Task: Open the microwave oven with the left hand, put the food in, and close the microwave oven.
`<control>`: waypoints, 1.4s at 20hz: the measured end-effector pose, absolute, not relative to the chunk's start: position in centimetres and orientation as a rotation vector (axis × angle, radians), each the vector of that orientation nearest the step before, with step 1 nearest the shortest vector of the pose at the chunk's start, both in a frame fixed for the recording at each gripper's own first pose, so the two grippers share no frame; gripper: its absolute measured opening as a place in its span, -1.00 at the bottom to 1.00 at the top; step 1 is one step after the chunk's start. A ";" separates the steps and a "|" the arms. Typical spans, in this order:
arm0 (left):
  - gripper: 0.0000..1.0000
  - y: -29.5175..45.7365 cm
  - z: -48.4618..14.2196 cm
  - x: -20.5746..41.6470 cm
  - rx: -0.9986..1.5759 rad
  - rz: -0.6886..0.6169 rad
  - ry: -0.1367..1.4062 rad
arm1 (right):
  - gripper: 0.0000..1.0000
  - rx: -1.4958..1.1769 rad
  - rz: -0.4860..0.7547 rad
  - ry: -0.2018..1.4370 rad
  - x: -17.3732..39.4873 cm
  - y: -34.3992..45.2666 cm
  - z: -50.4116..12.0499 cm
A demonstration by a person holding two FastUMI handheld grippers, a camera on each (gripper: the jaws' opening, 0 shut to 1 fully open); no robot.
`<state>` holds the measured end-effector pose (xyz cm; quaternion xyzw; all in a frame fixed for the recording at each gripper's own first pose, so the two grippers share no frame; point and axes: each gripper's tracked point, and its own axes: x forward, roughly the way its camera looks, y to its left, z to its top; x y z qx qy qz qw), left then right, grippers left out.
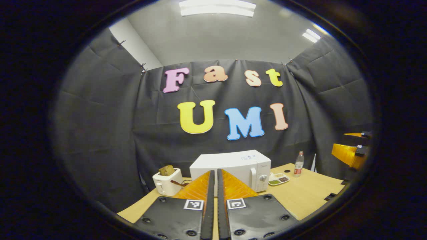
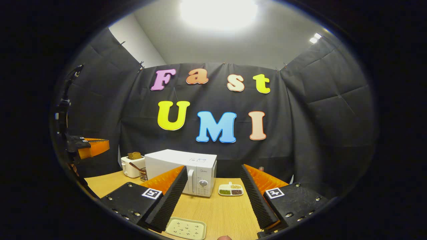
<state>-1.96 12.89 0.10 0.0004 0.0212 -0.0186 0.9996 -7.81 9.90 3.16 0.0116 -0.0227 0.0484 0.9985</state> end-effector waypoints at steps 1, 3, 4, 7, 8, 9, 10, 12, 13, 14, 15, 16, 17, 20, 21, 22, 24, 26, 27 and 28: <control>-0.72 13.7 0.1 -2.5 -0.001 -0.026 0.040 | 0.94 0.020 0.095 -0.047 -8.1 10.0 3.2; -0.51 14.6 0.4 -3.5 -0.023 -0.021 0.027 | 0.94 0.018 0.084 -0.051 -8.7 10.0 3.4; -0.18 14.8 0.6 -4.0 -0.036 -0.027 0.015 | 0.94 0.022 0.085 -0.048 -8.9 10.2 3.4; 0.83 16.3 1.0 -5.0 -0.030 -0.010 -0.011 | 0.94 0.031 0.088 -0.052 -9.5 10.7 3.8; 0.83 16.8 1.0 -5.1 -0.024 0.000 -0.013 | 0.94 0.027 0.089 -0.057 -9.6 10.8 4.0; 0.83 17.2 1.0 -5.3 -0.020 0.011 -0.015 | 0.94 0.020 0.089 -0.063 -9.6 10.9 4.3; 0.84 17.6 1.1 -5.4 -0.018 0.024 -0.017 | 0.94 0.015 0.088 -0.069 -9.5 10.8 4.5; 0.89 18.0 1.3 -5.7 -0.013 0.038 -0.024 | 0.94 0.016 0.086 -0.074 -9.6 10.8 4.7; 0.89 18.0 1.3 -5.7 -0.010 0.039 -0.025 | 0.94 0.020 0.084 -0.072 -9.5 10.9 4.8; 0.89 18.2 1.3 -5.6 -0.006 0.040 -0.025 | 0.94 0.022 0.083 -0.068 -9.5 10.8 4.7; 0.90 18.4 1.1 -5.6 -0.001 0.040 -0.026 | 0.94 0.021 0.081 -0.066 -9.4 10.8 4.7; 0.87 18.5 1.1 -5.5 0.002 0.041 -0.023 | 0.94 0.019 0.078 -0.066 -9.3 10.7 4.8; 0.90 18.6 1.0 -5.4 0.002 0.041 -0.022 | 0.94 0.017 0.075 -0.066 -9.1 10.6 4.8; 0.90 19.0 0.7 -5.0 0.002 0.046 -0.016 | 0.94 0.008 0.074 -0.066 -8.8 10.6 5.0; 0.90 19.2 0.6 -4.9 0.002 0.049 -0.014 | 0.94 0.006 0.072 -0.067 -8.7 10.6 5.1; 0.89 19.4 0.6 -4.7 0.001 0.052 -0.015 | 0.94 0.003 0.071 -0.069 -8.6 10.5 5.1; 0.87 19.5 0.8 -4.6 -0.002 0.055 -0.018 | 0.94 0.003 0.069 -0.070 -8.3 10.5 5.3; 0.87 19.7 0.9 -4.3 0.004 0.054 -0.022 | 0.94 0.005 0.067 -0.071 -8.0 10.6 5.3; 0.87 19.9 0.9 -4.2 0.008 0.058 -0.025 | 0.94 0.005 0.067 -0.073 -7.9 10.7 5.4; 0.87 20.1 1.1 -4.2 0.010 0.055 -0.026 | 0.94 0.003 0.065 -0.073 -7.9 10.7 5.4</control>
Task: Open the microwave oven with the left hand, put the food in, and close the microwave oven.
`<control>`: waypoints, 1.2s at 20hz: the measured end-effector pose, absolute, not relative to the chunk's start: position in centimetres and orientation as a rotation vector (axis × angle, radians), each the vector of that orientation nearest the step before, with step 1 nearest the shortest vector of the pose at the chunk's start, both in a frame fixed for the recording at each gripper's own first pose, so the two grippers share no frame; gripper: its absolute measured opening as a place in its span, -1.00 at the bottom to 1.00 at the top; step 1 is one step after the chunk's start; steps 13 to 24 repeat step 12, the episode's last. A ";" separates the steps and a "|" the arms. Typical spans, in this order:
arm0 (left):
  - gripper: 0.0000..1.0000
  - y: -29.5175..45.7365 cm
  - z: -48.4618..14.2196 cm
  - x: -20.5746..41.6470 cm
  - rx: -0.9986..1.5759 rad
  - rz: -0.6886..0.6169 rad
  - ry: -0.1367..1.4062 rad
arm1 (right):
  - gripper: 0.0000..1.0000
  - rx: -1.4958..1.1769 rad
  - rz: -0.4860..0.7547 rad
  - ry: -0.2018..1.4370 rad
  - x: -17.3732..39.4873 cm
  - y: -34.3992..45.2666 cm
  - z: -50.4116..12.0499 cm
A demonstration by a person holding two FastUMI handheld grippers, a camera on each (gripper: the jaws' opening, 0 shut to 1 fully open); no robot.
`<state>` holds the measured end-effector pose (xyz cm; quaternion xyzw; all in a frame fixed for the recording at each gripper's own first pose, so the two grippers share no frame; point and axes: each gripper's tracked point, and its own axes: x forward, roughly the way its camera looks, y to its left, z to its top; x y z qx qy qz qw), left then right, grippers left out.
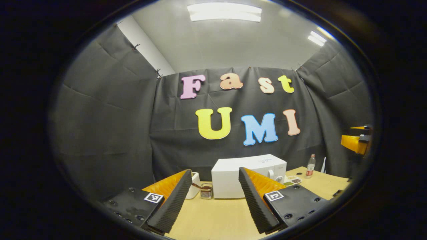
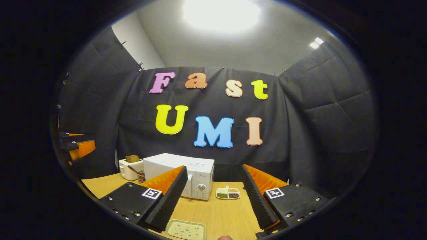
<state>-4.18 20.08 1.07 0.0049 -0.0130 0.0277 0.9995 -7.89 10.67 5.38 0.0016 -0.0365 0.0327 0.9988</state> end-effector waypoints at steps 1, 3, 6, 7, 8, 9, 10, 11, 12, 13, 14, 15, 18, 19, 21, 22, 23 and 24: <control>0.87 20.1 0.9 -4.2 0.012 0.056 -0.025 | 0.94 0.002 0.065 -0.073 -7.8 10.7 5.4; 0.87 20.3 0.9 -4.1 0.012 0.057 -0.025 | 0.94 0.003 0.065 -0.072 -7.8 10.8 5.3; 0.89 20.7 0.7 -3.8 0.018 0.058 -0.021 | 0.94 0.006 0.064 -0.071 -7.6 11.1 5.3; 0.87 20.8 0.7 -3.8 0.020 0.058 -0.022 | 0.94 0.006 0.062 -0.070 -7.6 11.2 5.2; 0.89 20.9 0.7 -3.7 0.022 0.058 -0.022 | 0.94 0.007 0.062 -0.069 -7.6 11.3 5.2; 0.89 21.1 0.7 -3.7 0.023 0.057 -0.023 | 0.94 0.008 0.062 -0.069 -7.5 11.5 5.2; 0.89 21.3 0.7 -3.7 0.024 0.055 -0.024 | 0.94 0.007 0.061 -0.068 -7.4 11.6 5.2; 0.89 21.3 0.6 -3.6 0.025 0.053 -0.024 | 0.94 0.007 0.059 -0.067 -7.3 11.7 5.2; 0.87 21.5 0.5 -3.4 0.025 0.053 -0.025 | 0.94 0.009 0.058 -0.067 -7.2 11.8 5.2; 0.87 21.5 0.5 -3.4 0.025 0.053 -0.025 | 0.94 0.009 0.058 -0.067 -7.2 11.8 5.2; 0.87 21.5 0.5 -3.4 0.025 0.053 -0.025 | 0.94 0.009 0.058 -0.067 -7.2 11.8 5.2; 0.87 21.5 0.5 -3.4 0.025 0.053 -0.025 | 0.94 0.009 0.058 -0.067 -7.2 11.8 5.2; 0.87 21.5 0.5 -3.4 0.025 0.053 -0.025 | 0.94 0.009 0.058 -0.067 -7.2 11.8 5.2; 0.87 21.5 0.5 -3.4 0.025 0.053 -0.025 | 0.94 0.009 0.058 -0.067 -7.2 11.8 5.2; 0.87 21.5 0.5 -3.4 0.025 0.053 -0.025 | 0.94 0.009 0.058 -0.067 -7.2 11.8 5.2; 0.87 21.5 0.5 -3.4 0.025 0.053 -0.025 | 0.94 0.009 0.058 -0.067 -7.2 11.8 5.2; 0.87 21.5 0.5 -3.4 0.025 0.053 -0.025 | 0.94 0.009 0.058 -0.067 -7.2 11.8 5.2; 0.87 21.5 0.5 -3.4 0.025 0.053 -0.025 | 0.94 0.009 0.058 -0.067 -7.2 11.8 5.2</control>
